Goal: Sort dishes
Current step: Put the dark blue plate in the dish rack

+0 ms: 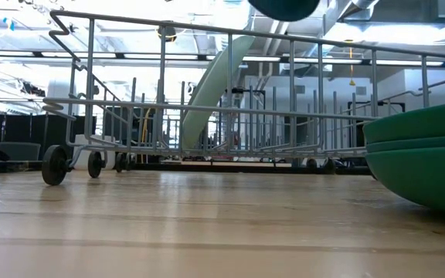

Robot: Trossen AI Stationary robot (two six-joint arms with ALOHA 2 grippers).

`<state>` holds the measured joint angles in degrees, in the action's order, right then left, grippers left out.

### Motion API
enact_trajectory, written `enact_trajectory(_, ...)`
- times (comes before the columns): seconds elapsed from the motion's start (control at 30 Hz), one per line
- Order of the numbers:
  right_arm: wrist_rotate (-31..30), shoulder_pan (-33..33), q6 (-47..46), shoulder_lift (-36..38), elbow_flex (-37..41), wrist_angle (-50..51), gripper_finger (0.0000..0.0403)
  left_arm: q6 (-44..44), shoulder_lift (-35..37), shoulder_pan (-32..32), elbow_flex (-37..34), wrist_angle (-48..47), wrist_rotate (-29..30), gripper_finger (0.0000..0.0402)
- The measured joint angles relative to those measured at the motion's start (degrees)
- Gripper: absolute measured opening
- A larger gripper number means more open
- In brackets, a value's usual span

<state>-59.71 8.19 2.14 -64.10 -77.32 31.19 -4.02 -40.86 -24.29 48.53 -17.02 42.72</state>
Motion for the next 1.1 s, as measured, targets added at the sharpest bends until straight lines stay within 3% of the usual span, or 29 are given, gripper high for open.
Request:
enact_trajectory(0.43,1.8,-5.5,-12.6,0.0,0.0,11.1,0.0004,0.4,0.0,0.0,0.0,-0.2,0.0,0.0179)
enact_trajectory(0.77,13.4,-8.1,-20.7,-0.9,0.0,20.1,0.0004,0.4,0.0,0.0,0.0,-0.2,0.0,0.0179)
enact_trajectory(0.97,14.9,-5.8,-21.5,-1.9,0.1,21.4,0.0004,0.4,0.0,0.0,0.0,-0.2,0.0,0.0179)
enact_trajectory(1.1,17.0,-3.4,-15.9,-2.7,0.1,17.2,0.0004,0.3,0.0,0.0,0.0,-0.3,0.0,0.0179)
